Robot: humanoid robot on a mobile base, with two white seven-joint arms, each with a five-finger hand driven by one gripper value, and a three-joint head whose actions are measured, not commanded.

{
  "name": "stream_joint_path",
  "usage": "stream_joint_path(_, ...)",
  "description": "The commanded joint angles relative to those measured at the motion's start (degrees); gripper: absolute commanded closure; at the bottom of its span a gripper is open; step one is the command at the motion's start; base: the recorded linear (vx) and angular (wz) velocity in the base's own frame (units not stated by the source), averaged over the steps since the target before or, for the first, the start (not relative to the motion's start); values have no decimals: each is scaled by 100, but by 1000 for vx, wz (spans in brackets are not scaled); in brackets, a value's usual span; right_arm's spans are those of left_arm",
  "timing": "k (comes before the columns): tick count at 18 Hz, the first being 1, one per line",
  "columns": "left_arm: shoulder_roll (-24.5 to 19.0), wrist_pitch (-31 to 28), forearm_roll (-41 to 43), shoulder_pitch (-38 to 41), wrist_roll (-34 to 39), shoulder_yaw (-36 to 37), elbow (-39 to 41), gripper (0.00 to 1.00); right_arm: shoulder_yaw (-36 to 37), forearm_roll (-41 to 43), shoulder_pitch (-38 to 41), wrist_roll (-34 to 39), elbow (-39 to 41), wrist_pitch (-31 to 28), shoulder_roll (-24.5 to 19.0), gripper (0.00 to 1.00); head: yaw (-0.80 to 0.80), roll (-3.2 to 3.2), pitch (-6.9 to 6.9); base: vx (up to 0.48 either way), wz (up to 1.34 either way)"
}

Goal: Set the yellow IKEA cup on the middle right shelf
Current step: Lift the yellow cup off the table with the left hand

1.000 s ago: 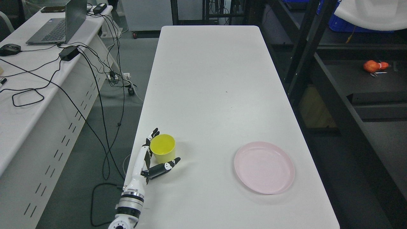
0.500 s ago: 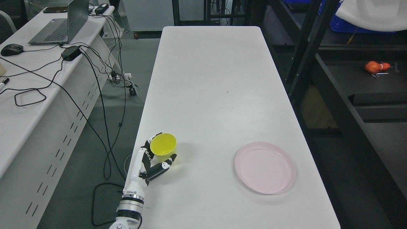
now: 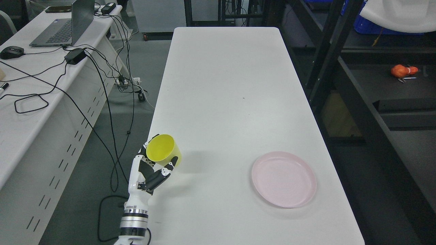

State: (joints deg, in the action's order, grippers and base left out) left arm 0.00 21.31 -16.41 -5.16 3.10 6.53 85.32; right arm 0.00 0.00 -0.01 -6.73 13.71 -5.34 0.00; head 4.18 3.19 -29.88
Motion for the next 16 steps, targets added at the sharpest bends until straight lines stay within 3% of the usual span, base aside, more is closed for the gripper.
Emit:
stream_joint_path(1,-100,13,-213,191,-2,-126,1100,100,-97,141,80,5,0,-3,100,1,0,0,0,5,-18)
stream_joint_path(6,-100,13,-213,393,6,-144,1355,100,-97,141,80,5,0,-3,100,1,0,0,0,-36,0)
stream_joint_path(16,-100,40,-213,674,6,-161,1435,100,-97,141,80,5,0,-3,100,1,0,0,0,-207,-162)
